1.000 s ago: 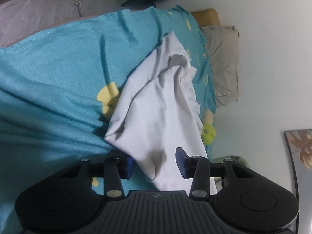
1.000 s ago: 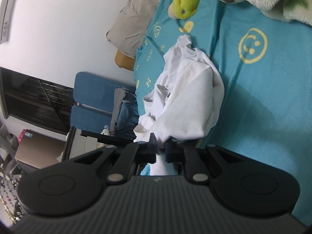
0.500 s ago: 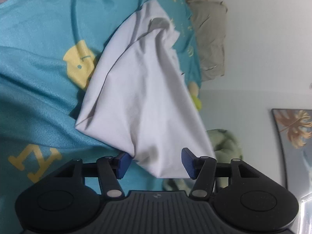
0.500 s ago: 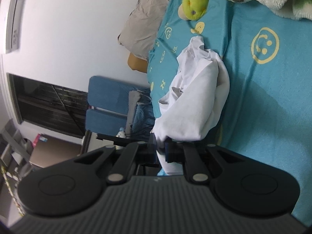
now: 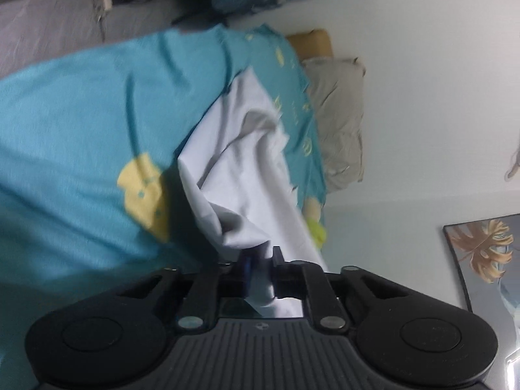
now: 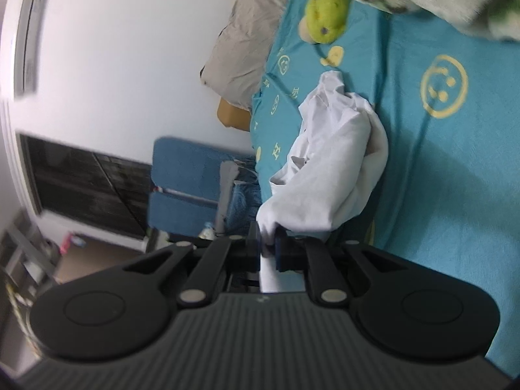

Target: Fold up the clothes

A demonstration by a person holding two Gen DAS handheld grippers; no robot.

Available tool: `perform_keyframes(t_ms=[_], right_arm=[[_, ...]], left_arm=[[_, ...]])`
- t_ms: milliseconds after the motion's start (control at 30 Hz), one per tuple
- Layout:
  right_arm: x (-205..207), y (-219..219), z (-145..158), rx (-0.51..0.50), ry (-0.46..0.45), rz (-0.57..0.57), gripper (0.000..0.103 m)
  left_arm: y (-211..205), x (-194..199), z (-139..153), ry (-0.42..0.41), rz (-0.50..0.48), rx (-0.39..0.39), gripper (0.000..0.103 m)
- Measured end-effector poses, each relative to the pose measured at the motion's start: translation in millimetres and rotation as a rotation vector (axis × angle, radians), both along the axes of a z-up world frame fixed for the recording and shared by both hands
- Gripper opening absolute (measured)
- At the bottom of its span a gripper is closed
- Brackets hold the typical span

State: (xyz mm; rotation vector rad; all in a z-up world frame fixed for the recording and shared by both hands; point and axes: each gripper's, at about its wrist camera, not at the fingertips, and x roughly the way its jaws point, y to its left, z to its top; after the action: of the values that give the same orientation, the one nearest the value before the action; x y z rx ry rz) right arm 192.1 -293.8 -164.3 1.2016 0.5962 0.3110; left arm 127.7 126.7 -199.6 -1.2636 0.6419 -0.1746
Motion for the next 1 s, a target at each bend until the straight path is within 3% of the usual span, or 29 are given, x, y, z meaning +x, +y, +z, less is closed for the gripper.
perform_keyframes(t_ms=[133,233,300,367,467,767,867,1000], right_arm=[[8.6,7.3,18.9,-0.085,0.005,0.035,0.011],[2.9,7.0,43.5,-0.151,-0.029,0.056,0.011],[-6.8,5.1,59.2,-0.18,-0.041,0.066,0.011],[-20.6,2.0,74.2,-0.198,-0.055,0.072,0.011],[-45.2,-0.2,94.8,-0.235,-0.07,0.077,0.011],[-133.3,-12.1,130.3,-0.244,-0.066,0.107,0.011],[-149.2,-15.3,130.2,-0.226,-0.046,0.117,0.011],[-132.3,-15.2,123.9,-0.227,-0.001,0.114,0.011]], left_arm=[[5.8,-7.5,35.8,-0.086,0.042,0.053,0.004],[9.0,-35.4,67.2,-0.145,0.039,0.123,0.003],[6.0,-52.3,109.2,-0.185,0.032,0.147,0.003],[1.1,-50.2,129.3,-0.227,0.028,0.169,0.003],[-8.6,-80.2,163.5,-0.261,0.012,0.241,0.003],[-11.4,-191.0,207.0,-0.24,-0.005,0.213,0.003],[-14.2,-206.4,213.6,-0.21,-0.006,0.227,0.003],[-19.2,-193.9,218.4,-0.152,-0.015,0.268,0.004]])
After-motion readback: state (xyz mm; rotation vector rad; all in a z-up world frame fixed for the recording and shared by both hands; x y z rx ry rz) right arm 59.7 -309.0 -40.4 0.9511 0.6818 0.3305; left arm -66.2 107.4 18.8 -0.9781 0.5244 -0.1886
